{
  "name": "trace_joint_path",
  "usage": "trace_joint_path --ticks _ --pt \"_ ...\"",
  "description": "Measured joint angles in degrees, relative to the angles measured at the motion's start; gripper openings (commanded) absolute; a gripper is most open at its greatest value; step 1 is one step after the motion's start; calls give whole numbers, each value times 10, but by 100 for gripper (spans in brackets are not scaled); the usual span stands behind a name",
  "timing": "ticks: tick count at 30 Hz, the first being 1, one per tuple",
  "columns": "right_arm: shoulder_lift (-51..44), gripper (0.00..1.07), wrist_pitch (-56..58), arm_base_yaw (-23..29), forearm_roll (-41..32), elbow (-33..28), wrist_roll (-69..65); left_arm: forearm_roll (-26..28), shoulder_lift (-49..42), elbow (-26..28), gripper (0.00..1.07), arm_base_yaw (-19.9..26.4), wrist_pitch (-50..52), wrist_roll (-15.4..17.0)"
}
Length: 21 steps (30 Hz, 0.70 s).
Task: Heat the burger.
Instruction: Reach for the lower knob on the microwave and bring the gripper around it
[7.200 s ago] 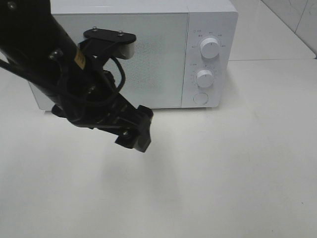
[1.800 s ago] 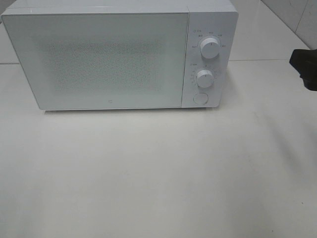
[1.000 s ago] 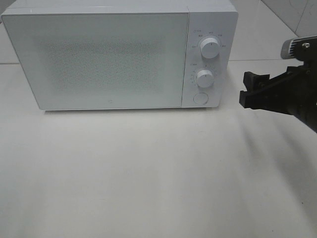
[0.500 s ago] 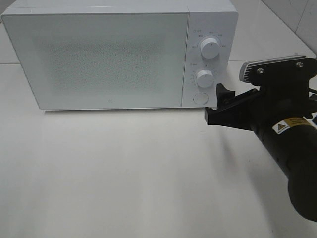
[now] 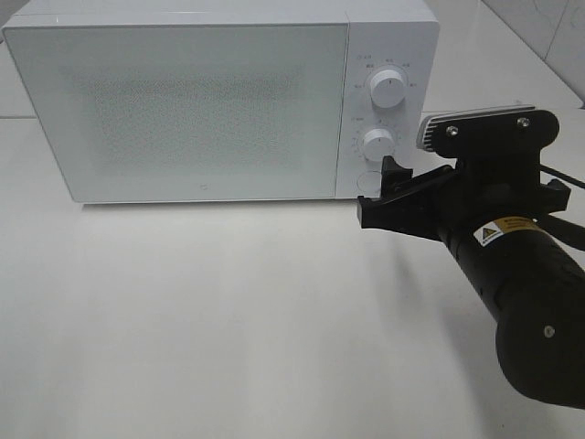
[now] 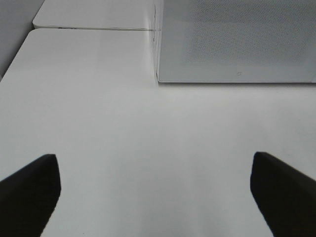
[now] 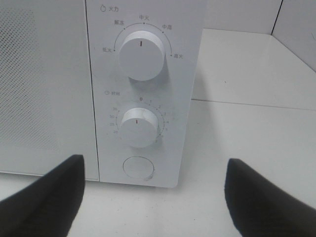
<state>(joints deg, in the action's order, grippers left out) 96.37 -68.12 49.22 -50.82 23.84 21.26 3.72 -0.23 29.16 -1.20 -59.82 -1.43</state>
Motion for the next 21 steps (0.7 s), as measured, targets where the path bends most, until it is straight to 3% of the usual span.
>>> trace_joint_path --ticks 10,21 --pt "5 73 -1 0 5 2 -17 0 0 0 100 0 0 0" --pt "73 73 -4 0 5 59 -17 0 0 0 100 0 0 0"
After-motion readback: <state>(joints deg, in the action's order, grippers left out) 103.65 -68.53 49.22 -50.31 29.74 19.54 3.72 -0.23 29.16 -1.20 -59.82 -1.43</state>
